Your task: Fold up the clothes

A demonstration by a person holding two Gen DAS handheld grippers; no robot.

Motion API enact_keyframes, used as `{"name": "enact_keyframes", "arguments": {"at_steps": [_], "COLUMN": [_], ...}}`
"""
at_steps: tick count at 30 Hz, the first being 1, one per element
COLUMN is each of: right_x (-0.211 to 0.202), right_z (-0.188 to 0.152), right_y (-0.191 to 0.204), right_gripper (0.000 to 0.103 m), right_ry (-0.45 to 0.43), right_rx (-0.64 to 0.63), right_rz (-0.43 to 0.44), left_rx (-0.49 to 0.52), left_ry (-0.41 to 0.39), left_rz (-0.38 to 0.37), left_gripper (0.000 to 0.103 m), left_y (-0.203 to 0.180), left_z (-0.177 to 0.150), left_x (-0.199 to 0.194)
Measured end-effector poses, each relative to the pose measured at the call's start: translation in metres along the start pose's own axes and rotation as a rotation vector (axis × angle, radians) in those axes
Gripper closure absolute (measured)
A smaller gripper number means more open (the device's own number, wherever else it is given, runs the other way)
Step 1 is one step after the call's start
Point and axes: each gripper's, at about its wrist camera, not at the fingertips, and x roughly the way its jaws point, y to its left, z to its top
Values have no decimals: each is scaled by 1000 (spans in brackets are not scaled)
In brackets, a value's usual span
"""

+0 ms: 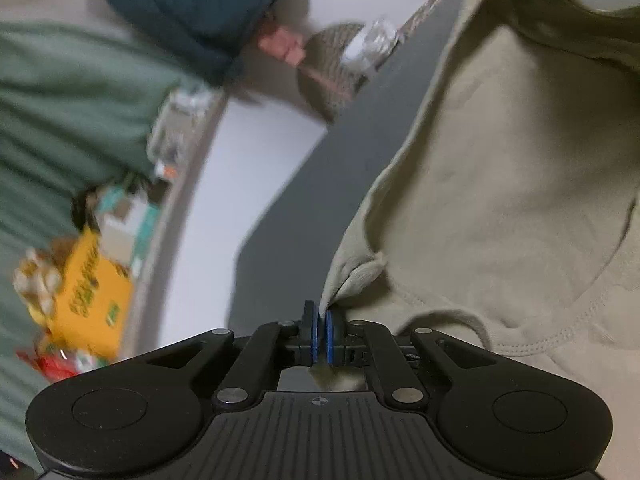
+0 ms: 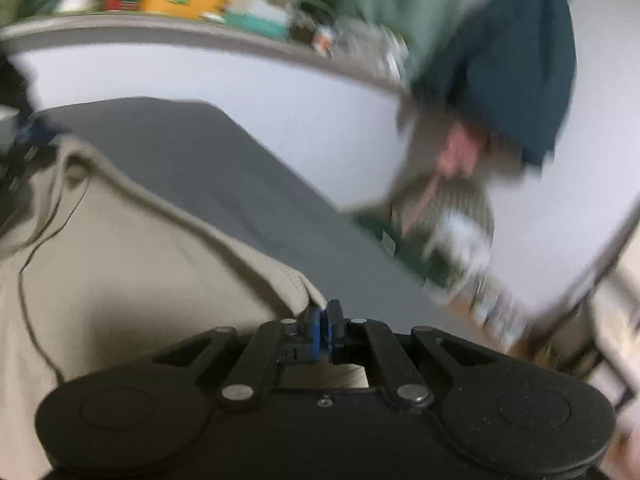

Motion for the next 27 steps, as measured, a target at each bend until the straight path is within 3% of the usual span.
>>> {"name": "enact_keyframes", "arguments": {"at_steps": [1, 2, 3, 4, 6, 9, 12, 14, 17, 19, 24, 27], "right_x": [-6, -15, -23, -29, -49, -106, -126, -159, -204, -224, -230, -230], "right_z": [-12, -23, -28, -29, -35, -68, -92, -124, -155, -171, -198, -221], "right_y": [-4, -10, -16, -24, -42, -79, -112, -116, -115, -107, -60, -46], "right_gripper": [77, 75, 73, 71, 66, 61, 61, 61, 60, 46, 52, 56], "right_ry": [15, 20, 12, -9, -56, -123, -110, -97, -56, -38, 134, 235], "right_rx": [30, 55, 90, 135, 230, 415, 579, 632, 688, 729, 639, 698], "right_rz": [7, 12, 26, 48, 95, 198, 355, 402, 411, 447, 481, 552], "left_rx": [-29, -66, -108, -149, -213, -262, -194, -175, -158, -145, -114, -126], "left_ry": [33, 36, 23, 10, 9, -8, -57, -53, -36, -25, 5, -93], "left_rz": [-7, 4, 24, 44, 24, -100, -249, -329, -443, -519, -709, -694], "left_gripper": [45, 27, 3, 0, 0, 0, 0, 0, 0, 0, 0, 0], "left_y": [-2, 1, 7, 12, 25, 38, 45, 40, 29, 22, 4, -8], "left_z": [-8, -13, -18, -23, -36, -57, -73, -86, -107, -121, -156, -158], "left_x": [0, -6, -14, -23, -39, -79, -132, -167, -218, -253, -339, -358]}}
